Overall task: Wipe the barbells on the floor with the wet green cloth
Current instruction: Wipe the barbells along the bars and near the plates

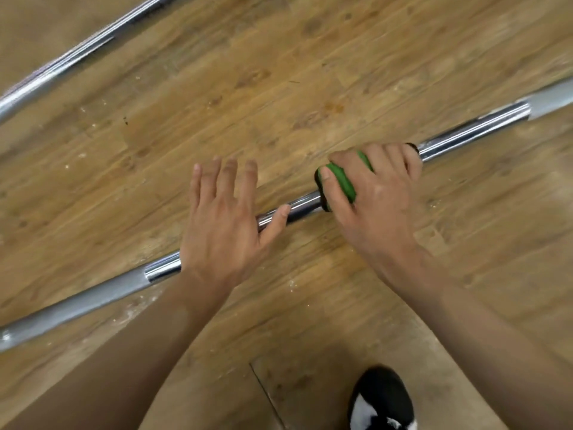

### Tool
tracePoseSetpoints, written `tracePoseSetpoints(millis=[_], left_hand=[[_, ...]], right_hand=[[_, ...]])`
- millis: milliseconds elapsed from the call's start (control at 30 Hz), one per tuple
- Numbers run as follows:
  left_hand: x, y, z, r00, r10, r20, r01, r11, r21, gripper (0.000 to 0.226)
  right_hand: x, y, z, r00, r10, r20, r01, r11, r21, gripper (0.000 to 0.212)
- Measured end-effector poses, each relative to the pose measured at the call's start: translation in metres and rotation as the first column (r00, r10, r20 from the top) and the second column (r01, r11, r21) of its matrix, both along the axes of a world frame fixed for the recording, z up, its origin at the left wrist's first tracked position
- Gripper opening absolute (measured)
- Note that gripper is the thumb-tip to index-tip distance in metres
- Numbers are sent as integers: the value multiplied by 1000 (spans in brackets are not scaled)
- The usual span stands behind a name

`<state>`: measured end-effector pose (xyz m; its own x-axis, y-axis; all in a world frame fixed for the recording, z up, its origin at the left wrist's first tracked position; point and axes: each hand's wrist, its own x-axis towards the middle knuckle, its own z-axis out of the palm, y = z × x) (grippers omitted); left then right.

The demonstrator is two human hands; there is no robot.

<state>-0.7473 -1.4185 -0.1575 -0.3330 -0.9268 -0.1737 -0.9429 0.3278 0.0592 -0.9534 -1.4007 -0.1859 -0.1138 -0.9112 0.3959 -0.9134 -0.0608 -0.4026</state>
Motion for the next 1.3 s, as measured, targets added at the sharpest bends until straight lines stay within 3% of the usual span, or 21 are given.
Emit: tracePoseSetpoints(millis=[333,567,700,867,1000,1167,1300], left_hand=[[1,-1,-1,1000,-18,10,18,1000,-12,92],[-4,0,0,1000,-10,-23,9,1000,-21,83],[-2,3,-2,999,-21,-32,20,999,-47,80],[-1,4,-2,999,-24,-45,21,998,-58,78],[1,6,-1,997,-20,-72,16,998,-55,73],[1,9,-3,997,-13,-75,9,999,-48,74],[0,11,-5,997,-4,-79,0,998,-60,72]], right_hand=[[-32,3,7,968,191,-160,-183,981,66,37],[-138,-12,-4,977,-135,-165,144,989,42,39],[-95,-14,6,938,-340,-72,344,937,55,28],[29,22,2,998,32,-58,-28,998,60,32],[1,18,-1,959,242,-150,-240,970,37,42],[-104,1,-4,994,-14,-111,12,1000,-14,39],[-161,-22,5,968,-234,-85,240,969,57,36]])
